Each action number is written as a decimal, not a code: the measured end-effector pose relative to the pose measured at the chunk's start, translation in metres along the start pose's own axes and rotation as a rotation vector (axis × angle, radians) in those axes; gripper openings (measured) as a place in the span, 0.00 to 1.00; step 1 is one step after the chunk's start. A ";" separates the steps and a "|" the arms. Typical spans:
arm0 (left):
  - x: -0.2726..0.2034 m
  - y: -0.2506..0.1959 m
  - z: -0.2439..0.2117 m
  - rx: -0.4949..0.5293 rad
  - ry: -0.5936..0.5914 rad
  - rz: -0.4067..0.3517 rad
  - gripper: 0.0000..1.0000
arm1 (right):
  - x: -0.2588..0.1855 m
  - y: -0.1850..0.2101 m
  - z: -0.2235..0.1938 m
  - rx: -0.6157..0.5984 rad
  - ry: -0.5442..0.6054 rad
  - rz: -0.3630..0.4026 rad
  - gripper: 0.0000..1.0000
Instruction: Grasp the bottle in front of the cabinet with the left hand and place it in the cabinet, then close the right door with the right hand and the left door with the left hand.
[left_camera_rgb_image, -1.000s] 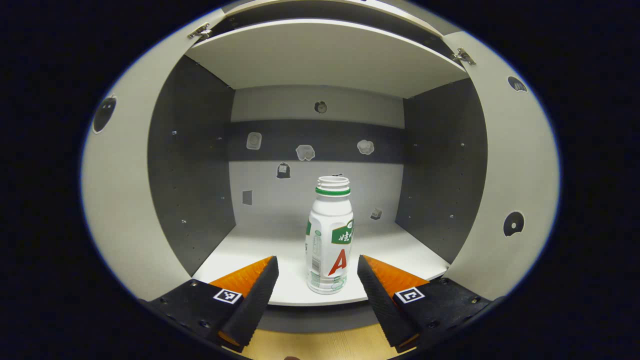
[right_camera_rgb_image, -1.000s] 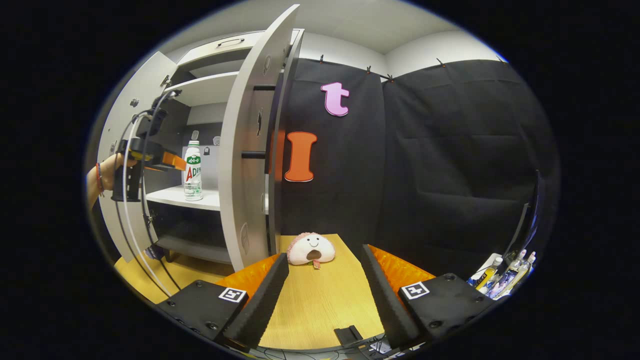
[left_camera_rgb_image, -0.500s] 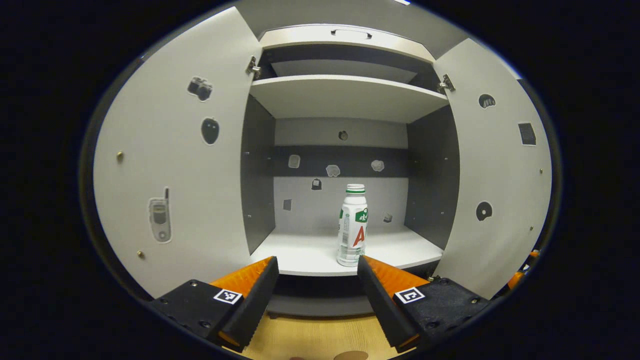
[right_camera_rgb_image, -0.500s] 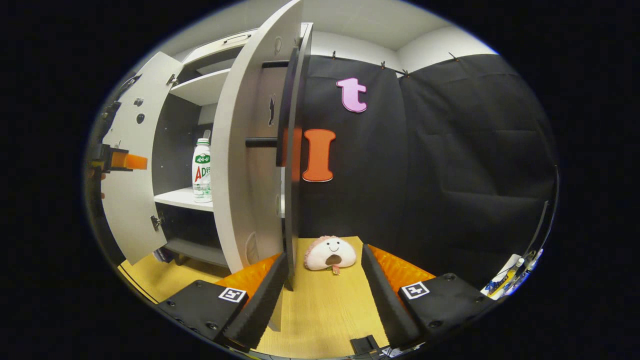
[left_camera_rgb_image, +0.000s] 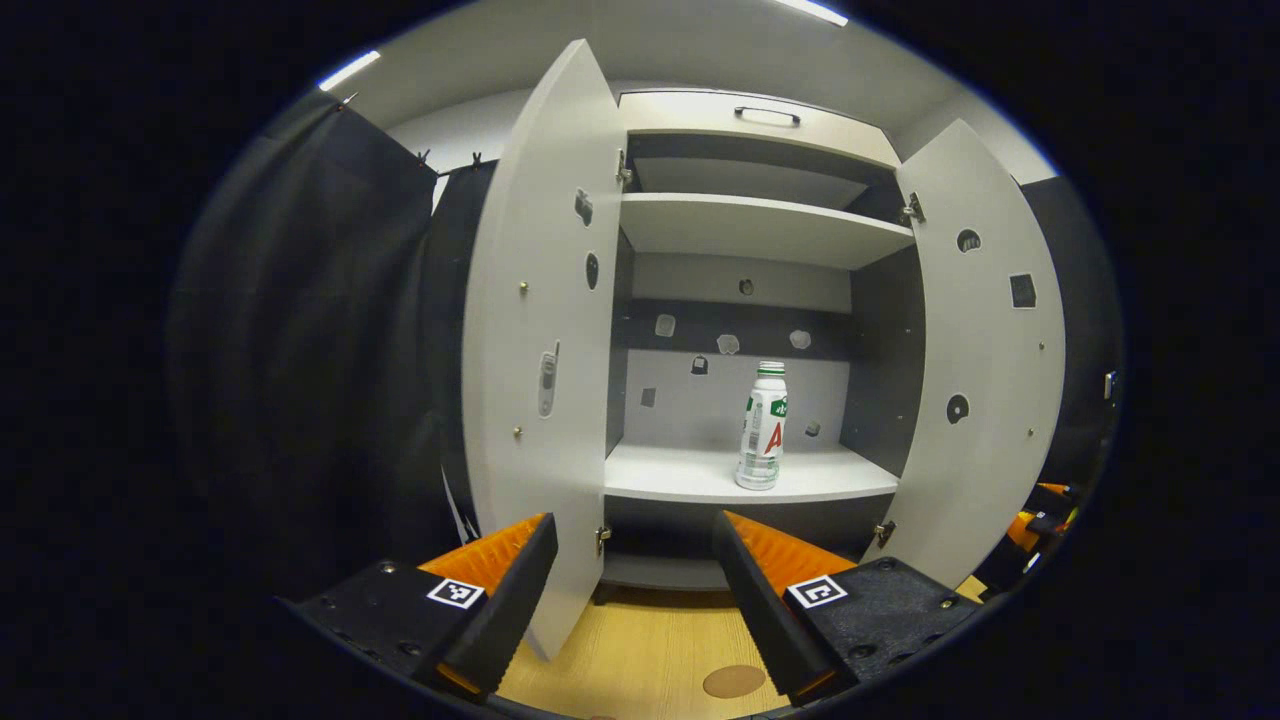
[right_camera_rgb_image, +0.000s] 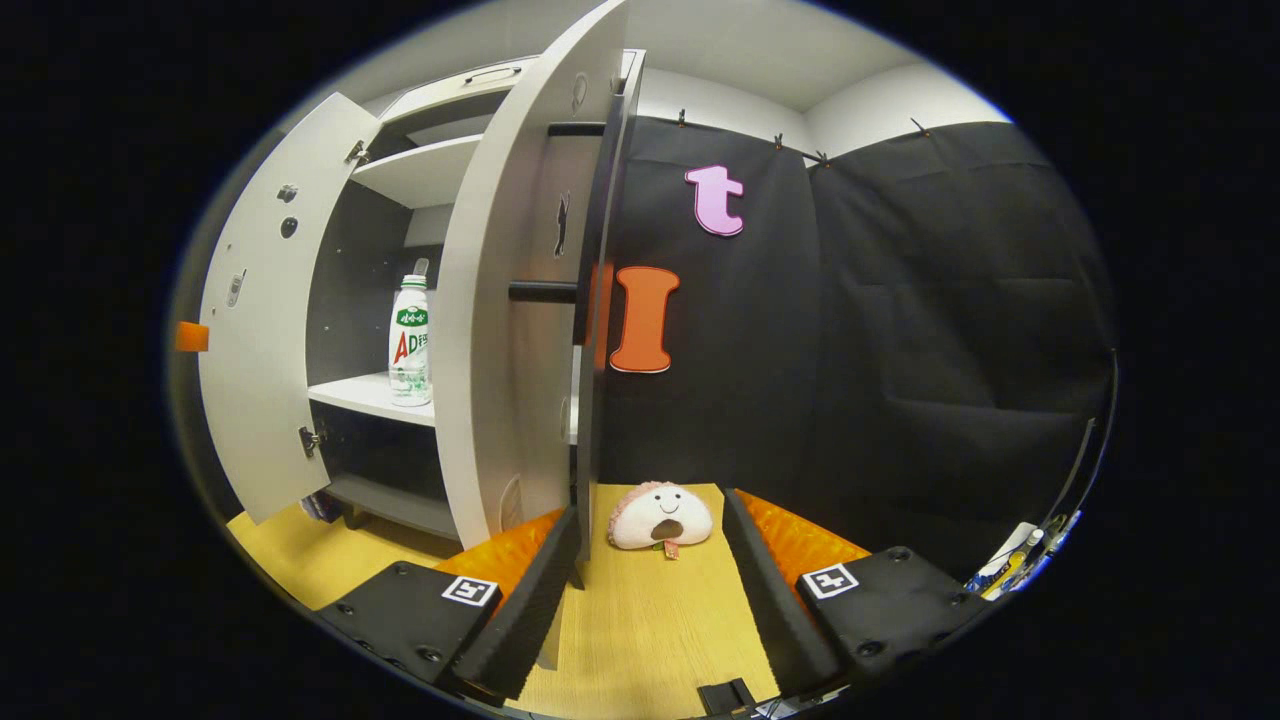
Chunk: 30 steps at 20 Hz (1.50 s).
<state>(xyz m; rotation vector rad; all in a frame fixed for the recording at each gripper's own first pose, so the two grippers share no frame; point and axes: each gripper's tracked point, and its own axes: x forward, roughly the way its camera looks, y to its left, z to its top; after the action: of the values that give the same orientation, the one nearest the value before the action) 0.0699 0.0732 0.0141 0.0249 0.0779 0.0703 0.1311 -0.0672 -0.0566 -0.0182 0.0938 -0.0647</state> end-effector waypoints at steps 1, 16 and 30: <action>-0.007 0.007 -0.002 -0.012 0.003 0.010 0.95 | 0.000 0.001 -0.001 0.007 0.003 -0.004 0.94; -0.045 0.091 -0.014 -0.045 0.008 0.081 0.95 | 0.009 0.108 0.006 0.022 -0.017 0.108 0.94; -0.038 0.129 -0.017 -0.048 0.008 0.093 0.95 | 0.078 0.206 0.004 -0.005 -0.013 0.176 0.95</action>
<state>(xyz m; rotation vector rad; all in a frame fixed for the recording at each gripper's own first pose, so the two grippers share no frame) 0.0217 0.1993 0.0039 -0.0193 0.0830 0.1657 0.2220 0.1333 -0.0640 -0.0151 0.0826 0.1110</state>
